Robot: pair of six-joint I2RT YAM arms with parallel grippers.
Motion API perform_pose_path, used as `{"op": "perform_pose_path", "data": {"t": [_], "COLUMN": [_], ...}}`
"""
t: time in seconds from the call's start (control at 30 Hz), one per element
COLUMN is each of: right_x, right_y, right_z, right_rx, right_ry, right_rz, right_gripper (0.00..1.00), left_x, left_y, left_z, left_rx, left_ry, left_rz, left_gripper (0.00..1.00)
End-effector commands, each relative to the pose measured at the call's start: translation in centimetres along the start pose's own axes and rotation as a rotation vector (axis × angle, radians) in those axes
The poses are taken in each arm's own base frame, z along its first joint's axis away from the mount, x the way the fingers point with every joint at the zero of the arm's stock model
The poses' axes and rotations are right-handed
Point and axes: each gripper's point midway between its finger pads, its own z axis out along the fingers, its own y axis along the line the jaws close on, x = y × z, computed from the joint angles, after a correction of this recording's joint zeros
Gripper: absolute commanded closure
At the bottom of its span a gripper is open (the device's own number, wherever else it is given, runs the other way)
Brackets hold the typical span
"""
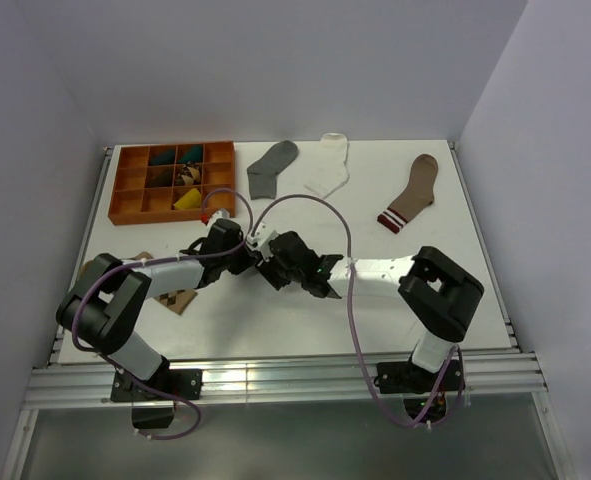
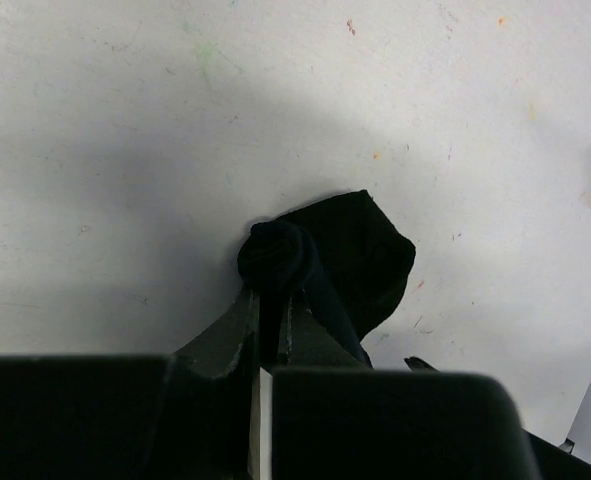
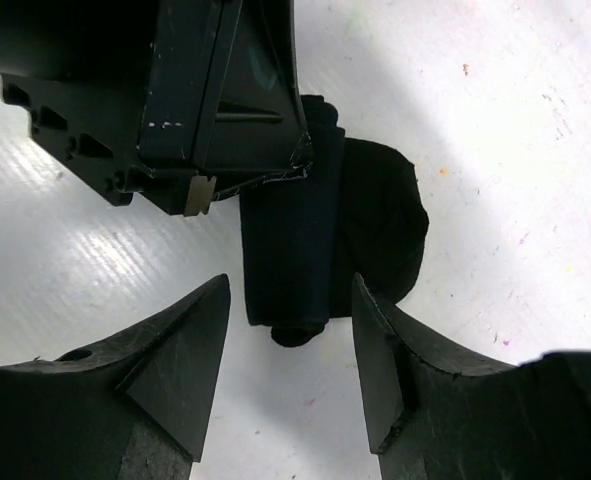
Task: Roll the socks
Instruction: Roll the sock at the center of the board.
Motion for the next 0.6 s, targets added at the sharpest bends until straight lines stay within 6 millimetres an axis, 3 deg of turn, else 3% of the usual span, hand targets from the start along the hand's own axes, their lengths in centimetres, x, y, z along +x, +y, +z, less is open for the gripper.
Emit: {"op": "perform_pose_path", "data": {"t": [0.0, 0.33, 0.43, 0.53, 0.57], "right_x": [-1.5, 0.5, 1.3, 2.0, 2.3], "right_y": [-0.3, 1.3, 1.3, 1.3, 1.3], "right_z": [0.8, 2.4, 2.9, 3.2, 3.2], "right_rx": [0.07, 0.091, 0.098, 0.099, 0.101], "right_ry": [-0.059, -0.013, 0.002, 0.022, 0.033], "right_rz": [-0.073, -0.146, -0.142, -0.135, -0.128], "right_gripper": [0.41, 0.45, 0.54, 0.71, 0.81], "left_x": [0.7, 1.0, 1.1, 0.9, 1.0], "left_y": [0.7, 0.6, 0.4, 0.3, 0.3], "left_z": [0.2, 0.4, 0.4, 0.2, 0.2], "left_rx": [-0.035, -0.03, -0.018, -0.017, -0.015], "left_ry": [0.036, 0.051, 0.054, 0.047, 0.047], "left_rz": [0.043, 0.039, 0.036, 0.031, 0.029], "left_gripper": [1.0, 1.0, 1.0, 1.0, 0.98]}}
